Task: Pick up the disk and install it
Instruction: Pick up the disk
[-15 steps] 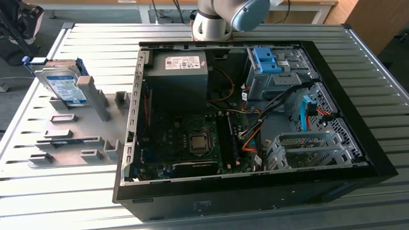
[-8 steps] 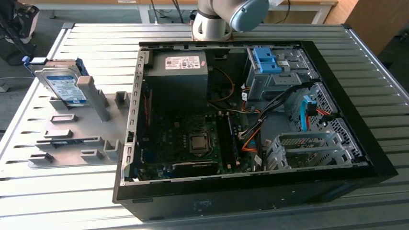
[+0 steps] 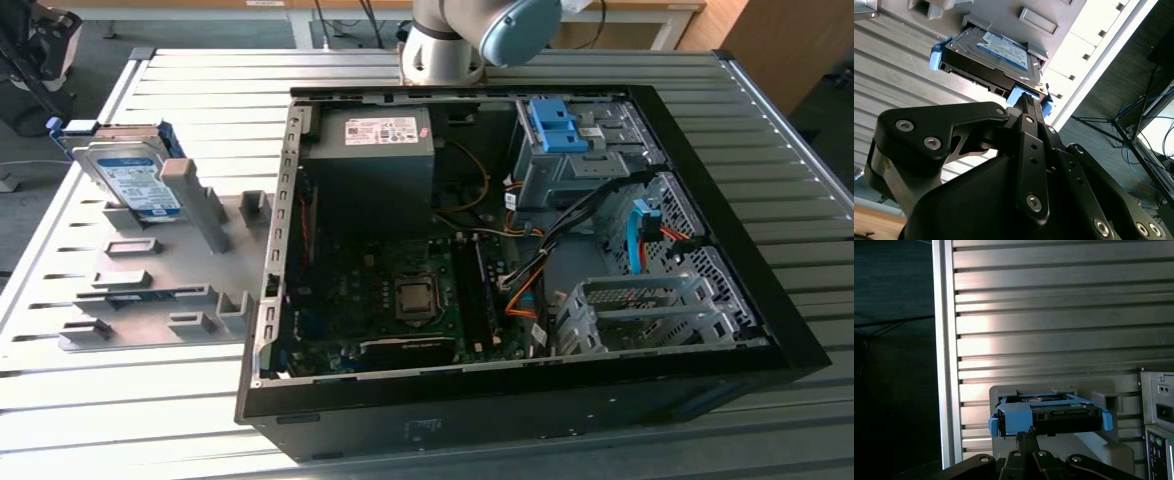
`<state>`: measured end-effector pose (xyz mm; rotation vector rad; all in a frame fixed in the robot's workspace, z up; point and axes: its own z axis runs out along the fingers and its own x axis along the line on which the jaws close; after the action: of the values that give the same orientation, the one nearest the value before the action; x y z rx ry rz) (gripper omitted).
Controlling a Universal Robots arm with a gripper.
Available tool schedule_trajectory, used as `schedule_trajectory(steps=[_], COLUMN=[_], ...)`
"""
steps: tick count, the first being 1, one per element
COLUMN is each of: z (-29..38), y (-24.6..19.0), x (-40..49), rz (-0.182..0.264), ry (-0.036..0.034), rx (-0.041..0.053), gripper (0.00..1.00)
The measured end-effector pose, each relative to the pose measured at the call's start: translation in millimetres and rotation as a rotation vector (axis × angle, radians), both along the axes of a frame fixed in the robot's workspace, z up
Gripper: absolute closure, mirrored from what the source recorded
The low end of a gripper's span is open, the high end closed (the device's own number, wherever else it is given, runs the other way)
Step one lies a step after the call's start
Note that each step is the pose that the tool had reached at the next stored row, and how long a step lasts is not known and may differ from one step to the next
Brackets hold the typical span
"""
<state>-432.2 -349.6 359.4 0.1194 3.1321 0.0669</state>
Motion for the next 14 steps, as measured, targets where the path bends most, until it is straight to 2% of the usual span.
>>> schedule_trajectory(steps=[8, 14], z=[-0.1, -0.3], y=[0.0, 0.0], x=[0.0, -0.2], rz=[0.013, 0.1], ry=[-0.0001, 0.0], rx=[0.0, -0.0001], gripper=[0.89, 0.89])
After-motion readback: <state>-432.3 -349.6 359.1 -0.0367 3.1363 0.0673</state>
